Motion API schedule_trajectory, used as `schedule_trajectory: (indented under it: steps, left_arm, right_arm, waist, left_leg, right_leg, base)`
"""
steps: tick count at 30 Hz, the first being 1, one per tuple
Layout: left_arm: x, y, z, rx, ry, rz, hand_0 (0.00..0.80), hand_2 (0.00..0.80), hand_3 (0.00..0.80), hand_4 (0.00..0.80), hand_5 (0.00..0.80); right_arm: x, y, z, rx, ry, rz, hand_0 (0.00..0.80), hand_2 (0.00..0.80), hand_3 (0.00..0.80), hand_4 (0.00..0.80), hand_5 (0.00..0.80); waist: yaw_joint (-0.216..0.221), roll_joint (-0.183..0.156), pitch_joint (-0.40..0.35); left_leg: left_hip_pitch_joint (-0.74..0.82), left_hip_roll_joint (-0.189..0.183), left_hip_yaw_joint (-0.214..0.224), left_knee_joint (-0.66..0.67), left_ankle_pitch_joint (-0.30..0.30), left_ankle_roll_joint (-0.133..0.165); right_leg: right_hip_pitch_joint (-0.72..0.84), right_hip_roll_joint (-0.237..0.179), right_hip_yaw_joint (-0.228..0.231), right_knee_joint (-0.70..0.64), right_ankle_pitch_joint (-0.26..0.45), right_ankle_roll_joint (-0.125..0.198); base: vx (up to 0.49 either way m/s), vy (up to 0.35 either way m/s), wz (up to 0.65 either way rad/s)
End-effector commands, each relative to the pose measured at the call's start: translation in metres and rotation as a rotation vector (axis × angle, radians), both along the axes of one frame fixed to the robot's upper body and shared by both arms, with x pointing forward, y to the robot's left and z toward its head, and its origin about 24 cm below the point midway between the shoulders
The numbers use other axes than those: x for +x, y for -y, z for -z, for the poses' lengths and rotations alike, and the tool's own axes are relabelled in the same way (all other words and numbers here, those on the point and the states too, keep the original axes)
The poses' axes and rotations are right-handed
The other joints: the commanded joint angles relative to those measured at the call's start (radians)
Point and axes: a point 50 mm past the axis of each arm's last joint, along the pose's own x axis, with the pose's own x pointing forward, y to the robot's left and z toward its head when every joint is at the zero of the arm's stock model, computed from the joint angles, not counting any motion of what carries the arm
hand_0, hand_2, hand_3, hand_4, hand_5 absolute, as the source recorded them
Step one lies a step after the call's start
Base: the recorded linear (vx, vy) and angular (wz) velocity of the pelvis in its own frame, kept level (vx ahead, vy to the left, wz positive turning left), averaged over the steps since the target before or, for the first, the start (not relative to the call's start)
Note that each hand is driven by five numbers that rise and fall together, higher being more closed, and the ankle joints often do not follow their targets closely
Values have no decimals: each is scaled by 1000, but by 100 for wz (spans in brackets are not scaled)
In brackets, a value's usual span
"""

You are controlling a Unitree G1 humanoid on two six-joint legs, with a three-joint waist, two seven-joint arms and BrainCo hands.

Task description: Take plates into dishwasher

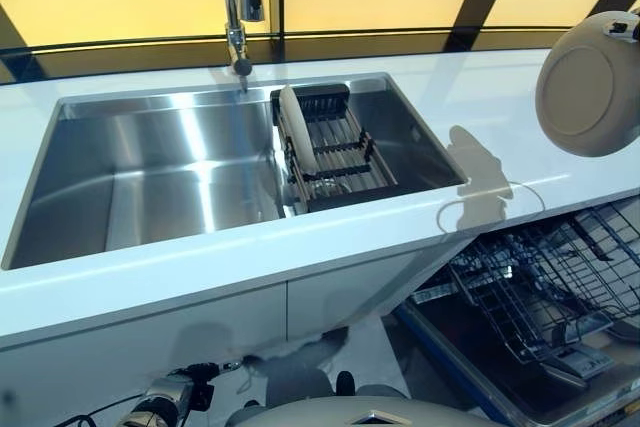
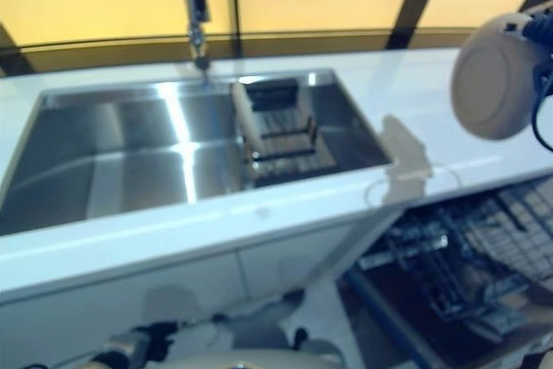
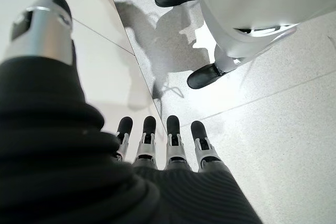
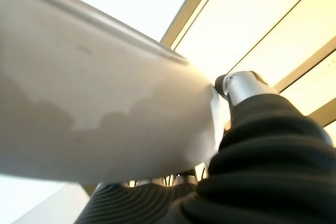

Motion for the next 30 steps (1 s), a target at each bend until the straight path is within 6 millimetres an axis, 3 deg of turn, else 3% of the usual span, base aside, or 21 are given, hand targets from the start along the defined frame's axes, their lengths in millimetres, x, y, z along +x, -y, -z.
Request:
schedule_trajectory:
  steps: [1, 8, 16, 30]
  left_arm:
    - [3, -19, -6, 71, 13, 55, 0, 0, 0, 0, 0]
    - [6, -23, -8, 78, 33, 50, 0, 0, 0, 0, 0]
    - [9, -29, -11, 88, 54, 56, 0, 0, 0, 0, 0]
    - [19, -32, -15, 88, 81, 71, 0, 0, 0, 0, 0]
  right_arm:
    - [-19, 11, -31, -92, 81, 8, 800, 800, 800, 800, 800]
    - [-33, 19, -5, -74, 22, -26, 800, 800, 800, 800, 800]
    - [-56, 31, 44, -83, -51, -28, 800, 800, 800, 800, 800]
    - [-65, 22, 126, -53, -182, -21, 800, 800, 800, 800, 800]
  waist:
    - [-8, 9, -25]
    - [-56, 19, -19]
    - [-100, 25, -7]
    - [-114, 48, 29]
  left_leg:
    - [-9, -14, 7, 25, -52, 48]
    - [-8, -9, 40, 27, -54, 52]
    - [-10, -6, 73, 36, -60, 59]
    - [-6, -8, 84, 51, -77, 71]
  right_leg:
    - [-15, -3, 19, 92, -64, 93]
    - [-39, 4, 36, 96, -54, 99]
    - [-63, 9, 43, 95, -39, 105]
    - [-76, 1, 32, 113, -45, 109]
  base:
    - [-35, -9, -21]
    - [-35, -19, -14]
    - [-38, -30, -17]
    - [-21, -51, -8]
